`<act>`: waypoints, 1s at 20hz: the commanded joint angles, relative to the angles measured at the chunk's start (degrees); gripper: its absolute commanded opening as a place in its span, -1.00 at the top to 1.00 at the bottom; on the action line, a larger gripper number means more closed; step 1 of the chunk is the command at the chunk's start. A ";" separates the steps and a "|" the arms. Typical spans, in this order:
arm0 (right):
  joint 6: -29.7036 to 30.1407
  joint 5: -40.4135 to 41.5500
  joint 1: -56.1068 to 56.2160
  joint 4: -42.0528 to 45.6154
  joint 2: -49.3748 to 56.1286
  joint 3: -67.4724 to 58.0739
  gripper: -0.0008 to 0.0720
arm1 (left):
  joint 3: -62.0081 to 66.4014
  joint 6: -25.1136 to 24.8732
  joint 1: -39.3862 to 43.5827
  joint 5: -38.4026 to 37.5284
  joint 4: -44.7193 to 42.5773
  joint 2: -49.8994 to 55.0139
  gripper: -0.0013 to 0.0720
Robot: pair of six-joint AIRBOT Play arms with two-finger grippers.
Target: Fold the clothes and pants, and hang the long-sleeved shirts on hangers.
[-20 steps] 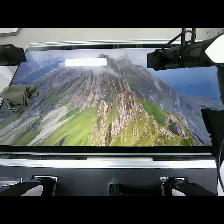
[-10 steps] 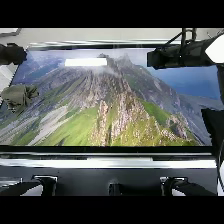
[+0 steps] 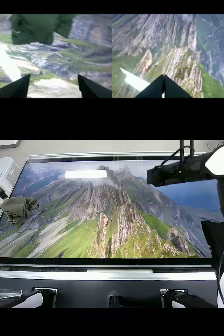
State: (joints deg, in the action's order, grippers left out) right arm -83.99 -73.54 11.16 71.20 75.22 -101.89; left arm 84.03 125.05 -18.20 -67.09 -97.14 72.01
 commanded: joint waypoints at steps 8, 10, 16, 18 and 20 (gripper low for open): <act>-2.75 -6.54 0.04 6.03 -0.04 0.00 0.45 | -10.49 7.06 -8.94 23.41 0.96 10.51 -0.93; -2.82 -6.54 0.07 6.19 -0.04 0.00 0.45 | -10.47 7.08 -9.16 25.70 0.98 13.03 -0.93; -2.89 -6.54 0.04 6.34 -0.04 0.00 0.44 | -10.43 7.67 -9.22 39.45 3.17 19.43 -0.93; -5.20 -6.51 0.04 7.32 -0.04 0.00 0.27 | -10.43 7.69 -9.22 43.67 4.33 21.40 -0.86; -6.80 -6.56 0.04 8.15 -0.04 0.00 0.17 | -10.43 7.67 -9.22 47.17 6.60 23.28 -0.64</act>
State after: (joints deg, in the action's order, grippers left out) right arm -88.51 -79.99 11.18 78.19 75.20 -101.89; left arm 73.63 132.64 -27.35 -26.92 -93.47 92.51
